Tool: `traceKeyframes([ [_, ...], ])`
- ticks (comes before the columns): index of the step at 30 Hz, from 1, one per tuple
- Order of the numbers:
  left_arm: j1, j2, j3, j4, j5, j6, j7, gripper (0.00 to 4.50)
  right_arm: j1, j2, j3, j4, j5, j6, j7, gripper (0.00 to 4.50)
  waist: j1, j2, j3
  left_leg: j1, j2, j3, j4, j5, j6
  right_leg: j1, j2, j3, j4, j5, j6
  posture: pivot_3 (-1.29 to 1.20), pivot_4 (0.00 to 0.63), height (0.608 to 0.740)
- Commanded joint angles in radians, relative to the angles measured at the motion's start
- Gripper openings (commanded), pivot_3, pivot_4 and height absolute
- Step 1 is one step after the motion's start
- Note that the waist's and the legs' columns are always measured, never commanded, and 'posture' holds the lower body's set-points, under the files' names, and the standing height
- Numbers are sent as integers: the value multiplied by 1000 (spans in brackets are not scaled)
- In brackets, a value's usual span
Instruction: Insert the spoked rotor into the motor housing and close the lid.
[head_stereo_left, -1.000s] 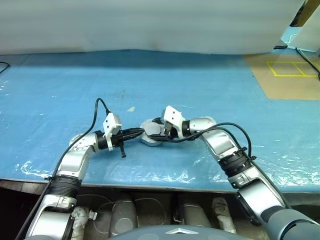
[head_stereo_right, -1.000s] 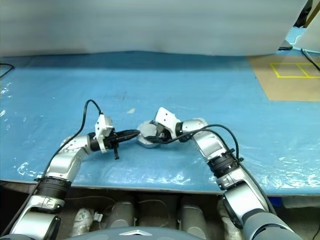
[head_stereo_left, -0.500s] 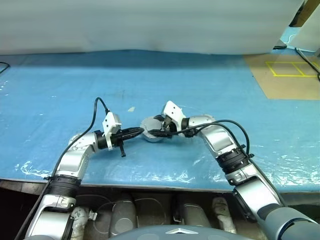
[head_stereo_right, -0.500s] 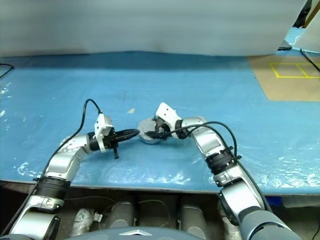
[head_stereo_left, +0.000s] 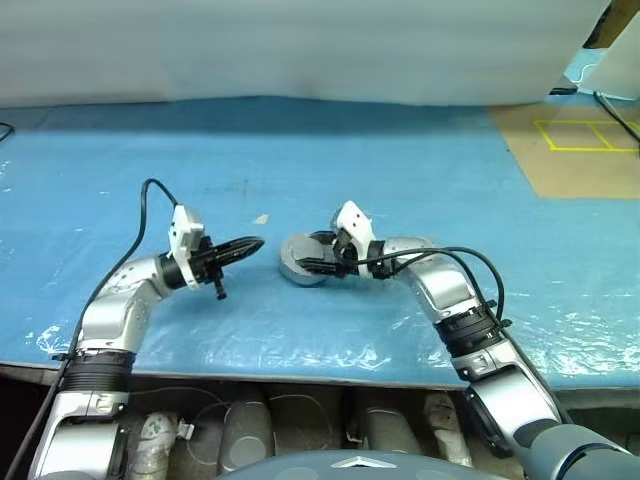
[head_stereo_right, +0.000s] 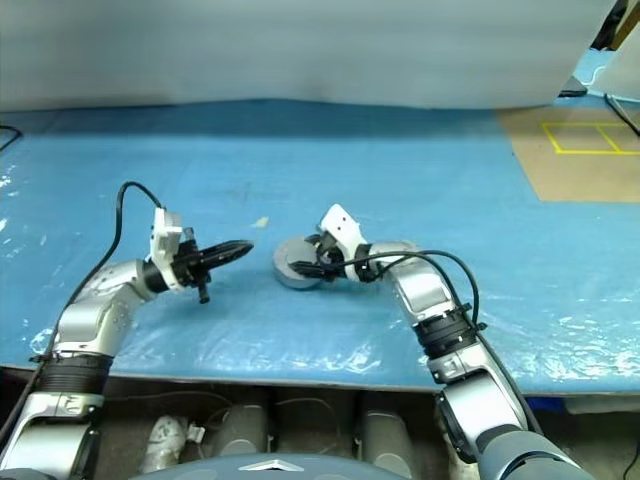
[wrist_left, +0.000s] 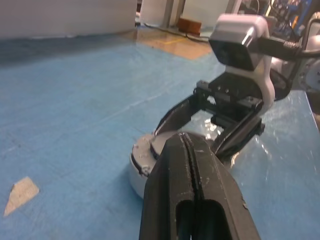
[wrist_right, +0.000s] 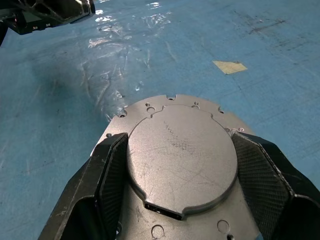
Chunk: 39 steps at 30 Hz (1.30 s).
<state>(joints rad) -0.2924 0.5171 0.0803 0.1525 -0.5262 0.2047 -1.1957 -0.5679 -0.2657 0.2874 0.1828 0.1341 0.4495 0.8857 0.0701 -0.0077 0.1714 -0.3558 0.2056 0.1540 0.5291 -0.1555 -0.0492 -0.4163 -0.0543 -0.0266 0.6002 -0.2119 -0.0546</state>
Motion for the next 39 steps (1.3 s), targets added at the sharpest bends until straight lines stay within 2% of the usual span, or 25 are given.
traceKeyframes([
  [1, 31, 30, -10, -40, -3, -31, -75, 0, 8, 20, 12, 28, -3, 2, -12, 2922, -4, 0, 0, -1, 0, 0, 0, 0, 0, -1, 0, 0, 0, 0, 0, 0, 150, 740],
  [4, 29, 35, -1, -18, 4, -52, -91, 0, 2, 9, 35, 51, -31, -22, -6, 2922, -4, 0, 0, -3, 0, 1, 0, 0, 0, -4, 1, 0, 2, 2, -4, 0, 150, 740],
  [6, 21, 35, 3, 4, 13, -68, -91, 0, 6, -19, 87, 79, -97, -79, -8, 2922, -4, 0, 0, -3, 0, 1, 1, 0, 0, -4, 1, 0, 3, 0, -1, 0, 150, 740],
  [8, 15, 30, 1, 27, 28, -94, -85, 0, -9, -7, 95, 132, -131, -69, -65, 2922, -4, 0, 0, -1, 0, 1, 1, 0, 0, -4, 0, 0, 3, 0, -1, 0, 150, 740],
  [11, 15, 19, -2, 43, 38, -113, -78, 0, -35, 25, 75, 178, -114, 15, -98, 2922, -5, 0, 0, 6, 0, 2, 1, 0, 0, 1, 0, 2, 4, 0, 0, 0, 150, 740],
  [14, 25, 13, -3, 43, 42, -121, -74, 0, -15, -4, 153, 181, -179, 12, -84, 2922, -1, 0, 0, 8, 0, 2, 1, 0, 0, 4, 0, 2, 4, -1, 0, 0, 150, 740],
  [19, 32, 6, -6, 49, 52, -133, -65, 0, -15, 10, 219, 298, -276, 79, -187, 2922, -2, 0, -6, 23, 0, -4, -2, 0, 0, 15, -1, 3, 1, -1, 1, 0, 150, 740],
  [22, 33, 3, -2, 51, 52, -134, -59, 0, -22, 41, 174, 333, -236, 124, -221, 2922, -5, 6, -11, 30, -1, -5, -7, -1, 0, 18, 0, 1, -8, -2, 2, 0, 150, 740],
  [24, 34, 3, -2, 52, 55, -136, -57, 0, -34, 63, 132, 345, -206, 139, -247, 2922, -10, 11, -10, 39, -2, -7, -14, -1, 0, 27, 0, -8, -26, -2, 2, 0, 150, 740],
  [25, 35, 2, -3, 52, 57, -138, -57, 0, -43, 76, 106, 349, -186, 153, -254, 2922, -15, 16, -8, 43, -2, -8, -18, -1, 0, 32, -2, -19, -36, -3, 4, 0, 150, 740],
  [26, 35, 1, -3, 52, 58, -139, -56, 0, -51, 88, 77, 354, -169, 163, -269, 2922, -22, 29, -3, 43, 2, -10, -20, -1, 0, 42, -4, -38, -53, -3, 5, 0, 150, 740],
  [27, 35, 0, -3, 52, 58, -139, -54, 0, -59, 98, 53, 359, -157, 168, -283, 2922, -22, 34, 1, 43, 7, -17, -22, -2, -1, 54, -6, -64, -67, -4, 6, 0, 150, 740],
  [28, 34, -2, -4, 51, 60, -139, -52, 0, -61, 107, 26, 357, -139, 160, -289, 2922, 9, 27, -3, 36, 17, -21, -28, -2, -1, 62, -8, -78, -57, -19, 8, 0, 150, 740],
  [29, 32, -3, -5, 53, 61, -140, -50, 0, -61, 117, 0, 349, -120, 154, -286, 2922, 36, 3, -13, 23, 23, 9, -25, -2, 0, 47, -21, -76, 69, -59, -4, 0, 150, 740],
  [30, 31, -4, -6, 55, 62, -142, -49, 0, -56, 123, -22, 323, -96, 140, -267, 2922, 59, -15, -20, 23, 26, 47, -22, -2, 0, 51, -21, -31, 117, -94, -4, 0, 150, 740],
  [31, 31, -6, -7, 57, 65, -144, -49, 0, -50, 126, -37, 297, -78, 111, -251, 2922, 80, 3, -16, 18, 19, 53, 5, -8, -12, 50, -23, 8, 107, -154, 0, 0, 150, 740],
  [32, 31, -8, -8, 59, 67, -147, -49, 0, -38, 127, -48, 256, -64, 64, -230, 2922, 88, 8, -18, 10, 2, 3, 46, -9, -15, 50, -19, 7, 105, -154, 1, 0, 150, 740],
  [33, 31, -9, -10, 61, 69, -149, -49, 0, -28, 128, -58, 224, -49, 40, -213, 2922, 91, 9, -22, 11, -30, -36, 54, -8, -16, 52, -17, 9, 99, -152, 5, 0, 150, 740],
  [34, 29, -10, -11, 64, 72, -154, -49, 0, -24, 131, -67, 209, -46, 24, -215, 2922, 87, 5, -22, 25, -35, -31, 5, -17, -29, 49, -14, 7, 90, -148, 9, 0, 150, 740],
  [35, 27, -11, -12, 67, 73, -155, -49, 0, -24, 133, -71, 208, -53, 12, -227, 2922, 79, 4, -23, 22, -30, -24, -14, -11, -20, 45, -3, 12, 75, -139, 7, 0, 150, 740],
  [36, 24, -12, -12, 70, 74, -156, -49, 0, -27, 134, -74, 212, -60, 6, -237, 2922, 67, 4, -23, 18, -20, -16, -18, -2, -10, 47, 5, 14, 61, -112, -5, 0, 150, 740],
  [37, 22, -13, -12, 72, 74, -156, -49, 0, -31, 131, -66, 222, -74, -7, -242, 2922, 55, 3, -24, 12, -15, -16, -14, -1, -11, 48, 12, 13, 52, -99, -9, 0, 150, 740],
  [39, 19, -13, -13, 76, 77, -156, -51, 0, -29, 121, -41, 225, -102, -56, -235, 2922, 31, 2, -24, 2, -11, -15, -14, -1, -11, 46, 16, 6, 41, -91, -12, 0, 150, 740],
])
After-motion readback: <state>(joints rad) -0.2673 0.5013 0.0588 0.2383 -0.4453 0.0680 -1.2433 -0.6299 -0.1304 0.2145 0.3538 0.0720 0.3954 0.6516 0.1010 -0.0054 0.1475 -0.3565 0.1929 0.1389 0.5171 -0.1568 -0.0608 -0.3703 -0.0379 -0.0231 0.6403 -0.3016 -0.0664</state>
